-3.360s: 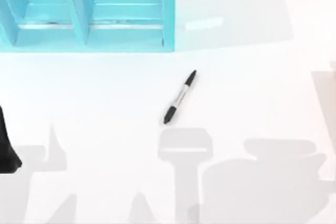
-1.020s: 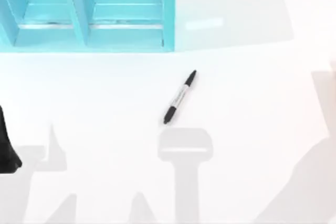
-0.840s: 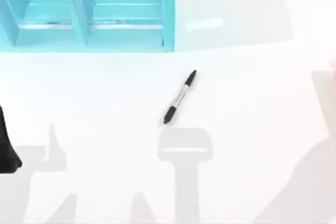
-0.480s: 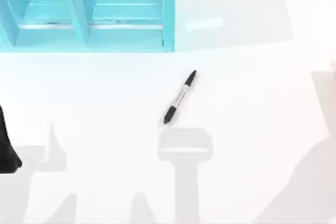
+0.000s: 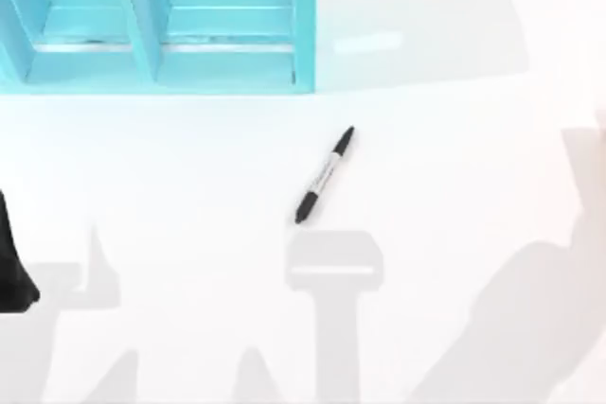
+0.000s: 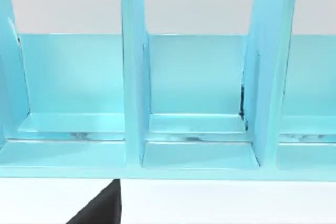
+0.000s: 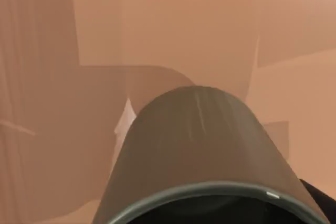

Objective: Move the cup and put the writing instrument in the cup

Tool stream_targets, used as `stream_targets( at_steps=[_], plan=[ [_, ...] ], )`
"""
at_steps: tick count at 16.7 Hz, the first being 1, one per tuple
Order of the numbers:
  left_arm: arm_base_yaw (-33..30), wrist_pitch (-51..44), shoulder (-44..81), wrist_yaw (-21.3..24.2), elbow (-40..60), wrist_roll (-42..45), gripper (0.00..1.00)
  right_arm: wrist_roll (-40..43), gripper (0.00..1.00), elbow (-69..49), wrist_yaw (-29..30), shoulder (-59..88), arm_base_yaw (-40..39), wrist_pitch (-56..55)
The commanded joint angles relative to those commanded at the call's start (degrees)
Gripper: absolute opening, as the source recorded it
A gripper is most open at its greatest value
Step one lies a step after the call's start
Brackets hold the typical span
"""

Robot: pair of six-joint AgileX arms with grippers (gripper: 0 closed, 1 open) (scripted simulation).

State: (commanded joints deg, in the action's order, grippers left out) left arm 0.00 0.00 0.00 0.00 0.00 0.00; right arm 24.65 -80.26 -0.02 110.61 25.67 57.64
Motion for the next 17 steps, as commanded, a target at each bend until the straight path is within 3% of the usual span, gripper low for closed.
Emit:
stream_targets(
  at_steps=[9, 17],
  plan=[
    [0.0, 0.0, 0.0, 0.0, 0.0, 0.0, 1.00, -17.1, 0.00, -11.3, -0.2, -8.2, -17.3, 24.6],
    [0.0, 0.0, 0.0, 0.0, 0.0, 0.0, 1.00, -20.6, 0.00, -14.2, -0.2, -10.6, -20.5, 27.1]
  ],
)
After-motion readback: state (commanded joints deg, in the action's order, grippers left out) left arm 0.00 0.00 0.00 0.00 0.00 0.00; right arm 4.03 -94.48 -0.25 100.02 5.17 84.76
